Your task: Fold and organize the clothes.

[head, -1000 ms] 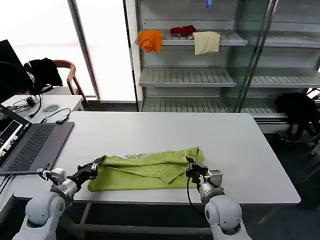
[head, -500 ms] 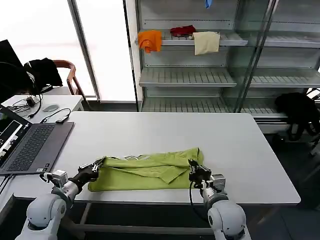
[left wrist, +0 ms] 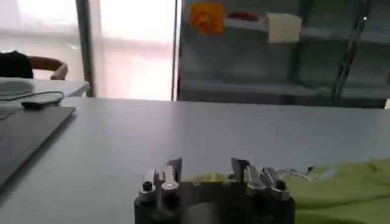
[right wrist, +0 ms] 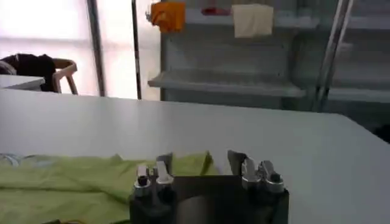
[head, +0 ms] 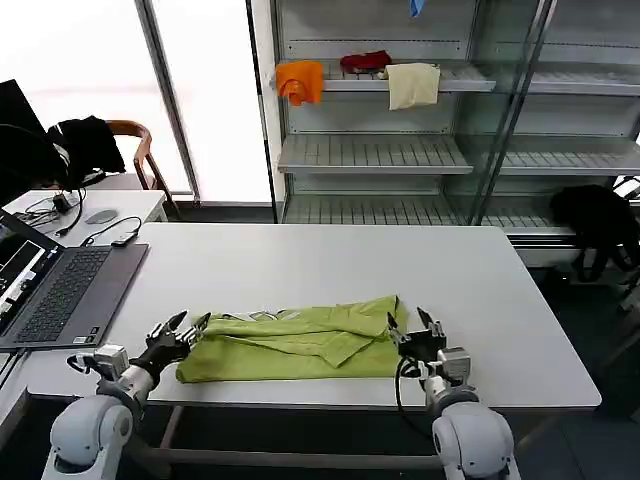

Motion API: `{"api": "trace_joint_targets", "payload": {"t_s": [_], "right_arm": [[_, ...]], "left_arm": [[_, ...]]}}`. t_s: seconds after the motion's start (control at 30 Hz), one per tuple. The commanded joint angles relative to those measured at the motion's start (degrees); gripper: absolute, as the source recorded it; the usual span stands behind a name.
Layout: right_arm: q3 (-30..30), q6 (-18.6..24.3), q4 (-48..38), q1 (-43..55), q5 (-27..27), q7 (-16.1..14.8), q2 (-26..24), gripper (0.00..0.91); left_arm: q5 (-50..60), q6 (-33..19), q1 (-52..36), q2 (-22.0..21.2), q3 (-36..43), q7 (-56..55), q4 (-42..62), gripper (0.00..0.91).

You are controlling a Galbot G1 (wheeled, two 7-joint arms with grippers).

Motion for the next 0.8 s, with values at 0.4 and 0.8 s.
{"api": "trace_joint_targets", "payload": {"t_s": [0.4,0.8], "right_arm": [[2.47,-0.08,-0.13,4.34,6.36,0.01,-1.84,0.907],[1.98,-0.09,0.52,4.03,5.69,0.55,-2.06,0.907]], "left_arm": [[10.03,-6.44,4.61,-12.62,3.12,-15.48,-0.59,0.282],[10.0,-7.27,4.88,-13.29,3.94,-14.4,0.68,0.01]]}}
